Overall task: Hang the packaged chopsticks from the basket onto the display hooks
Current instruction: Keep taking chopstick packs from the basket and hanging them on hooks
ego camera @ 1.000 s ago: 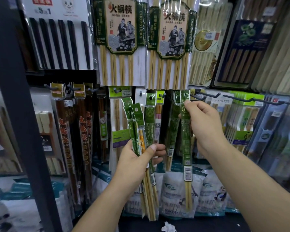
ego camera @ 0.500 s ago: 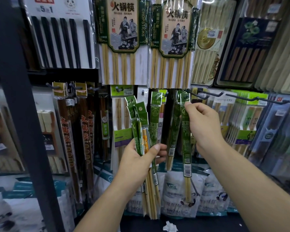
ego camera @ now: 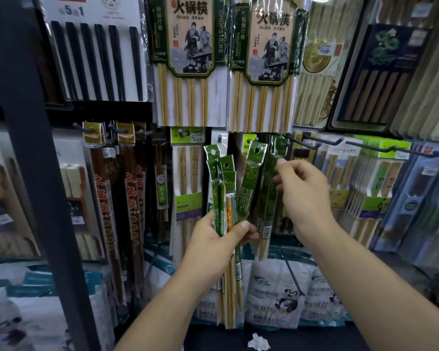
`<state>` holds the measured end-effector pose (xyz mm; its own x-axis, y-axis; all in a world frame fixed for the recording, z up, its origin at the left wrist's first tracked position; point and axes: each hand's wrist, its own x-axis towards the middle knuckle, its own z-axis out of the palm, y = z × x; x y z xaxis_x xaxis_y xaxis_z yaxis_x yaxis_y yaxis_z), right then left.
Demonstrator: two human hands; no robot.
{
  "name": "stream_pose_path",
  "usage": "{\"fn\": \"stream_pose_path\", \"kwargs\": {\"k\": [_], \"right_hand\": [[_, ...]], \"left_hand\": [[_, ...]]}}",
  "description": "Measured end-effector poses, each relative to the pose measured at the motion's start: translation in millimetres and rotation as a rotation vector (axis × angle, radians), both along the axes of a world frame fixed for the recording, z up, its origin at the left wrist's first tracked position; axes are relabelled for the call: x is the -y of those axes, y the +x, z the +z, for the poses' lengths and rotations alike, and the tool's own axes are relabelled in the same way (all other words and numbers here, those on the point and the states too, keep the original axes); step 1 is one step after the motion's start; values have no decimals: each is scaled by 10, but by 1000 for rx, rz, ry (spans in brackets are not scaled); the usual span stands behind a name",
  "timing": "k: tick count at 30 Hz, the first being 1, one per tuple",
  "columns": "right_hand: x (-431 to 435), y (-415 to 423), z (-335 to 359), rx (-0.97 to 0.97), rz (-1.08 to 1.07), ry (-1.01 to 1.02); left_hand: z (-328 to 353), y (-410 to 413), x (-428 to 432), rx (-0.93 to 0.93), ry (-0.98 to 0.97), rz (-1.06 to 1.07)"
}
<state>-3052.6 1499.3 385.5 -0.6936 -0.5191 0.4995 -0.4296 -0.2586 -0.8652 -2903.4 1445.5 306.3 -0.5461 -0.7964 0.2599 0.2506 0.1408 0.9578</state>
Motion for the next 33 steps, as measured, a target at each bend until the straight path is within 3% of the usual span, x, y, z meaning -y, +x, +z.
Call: {"fn": "stream_pose_path", "kwargs": {"k": [4, 7, 12, 21, 33], "right_hand": [[-101, 188, -2, -108, 215, -17], [-123, 225, 16, -166, 204, -7], [-135, 171, 37, -61, 200, -39], [-56, -87, 84, -53, 8, -60], [27, -173, 134, -50, 10, -40]], "left_hand": [[1, -25, -22, 3, -4, -36], [-28, -26, -6, -2, -18, -49], [-32, 0, 21, -13, -28, -18], [43, 42, 10, -28, -38, 11], [50, 65, -3, -21, -37, -69]]}}
